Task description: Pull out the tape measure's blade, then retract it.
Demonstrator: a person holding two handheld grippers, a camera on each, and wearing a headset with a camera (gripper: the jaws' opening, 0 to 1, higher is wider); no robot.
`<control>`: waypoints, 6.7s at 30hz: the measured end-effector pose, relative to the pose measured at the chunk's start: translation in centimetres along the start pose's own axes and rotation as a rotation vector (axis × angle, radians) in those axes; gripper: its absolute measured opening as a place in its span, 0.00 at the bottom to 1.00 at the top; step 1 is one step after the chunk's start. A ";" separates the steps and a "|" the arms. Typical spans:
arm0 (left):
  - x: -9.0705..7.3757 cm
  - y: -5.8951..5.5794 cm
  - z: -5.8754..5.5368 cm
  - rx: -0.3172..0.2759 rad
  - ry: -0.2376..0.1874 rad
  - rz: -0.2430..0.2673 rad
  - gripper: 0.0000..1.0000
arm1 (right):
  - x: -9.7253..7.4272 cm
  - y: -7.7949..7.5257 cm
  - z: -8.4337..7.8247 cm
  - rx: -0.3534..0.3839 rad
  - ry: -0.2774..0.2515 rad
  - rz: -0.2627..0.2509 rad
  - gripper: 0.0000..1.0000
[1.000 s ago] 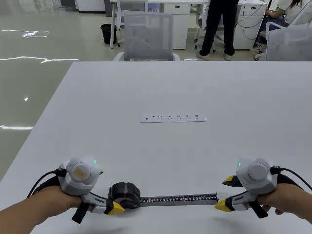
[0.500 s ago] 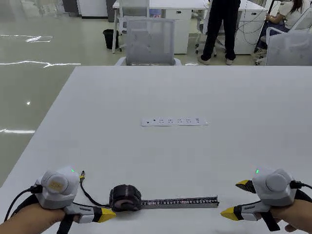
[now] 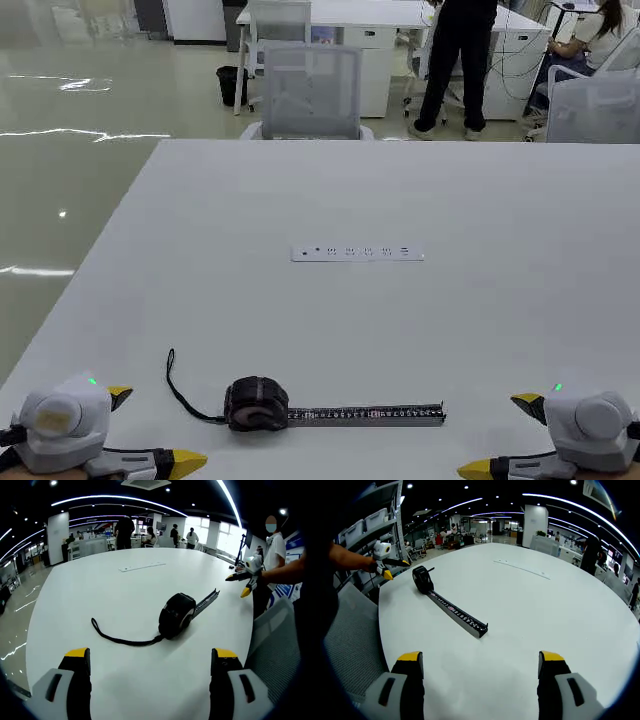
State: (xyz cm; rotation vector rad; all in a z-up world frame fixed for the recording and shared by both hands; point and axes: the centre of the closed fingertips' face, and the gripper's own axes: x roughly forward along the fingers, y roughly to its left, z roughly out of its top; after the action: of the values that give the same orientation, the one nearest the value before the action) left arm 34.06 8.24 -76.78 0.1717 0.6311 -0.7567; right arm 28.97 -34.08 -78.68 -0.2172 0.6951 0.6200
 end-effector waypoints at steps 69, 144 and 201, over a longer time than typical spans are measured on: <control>-3.5 -0.6 1.0 -0.136 -0.144 0.129 0.99 | -4.4 1.0 -1.5 0.048 -0.059 -0.098 0.99; 7.4 -4.7 6.1 -0.128 -0.126 0.319 0.99 | 5.9 0.1 3.2 -0.576 0.269 0.370 0.46; 9.7 -5.4 4.3 -0.259 -0.088 0.338 0.89 | 8.7 0.4 0.8 -0.602 0.530 0.424 0.15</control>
State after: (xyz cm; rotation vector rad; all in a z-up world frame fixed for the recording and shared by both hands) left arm 37.77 -2.88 -78.68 0.0057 0.5916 -0.3505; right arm 34.33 -29.48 -83.75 -0.8274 1.0637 1.1960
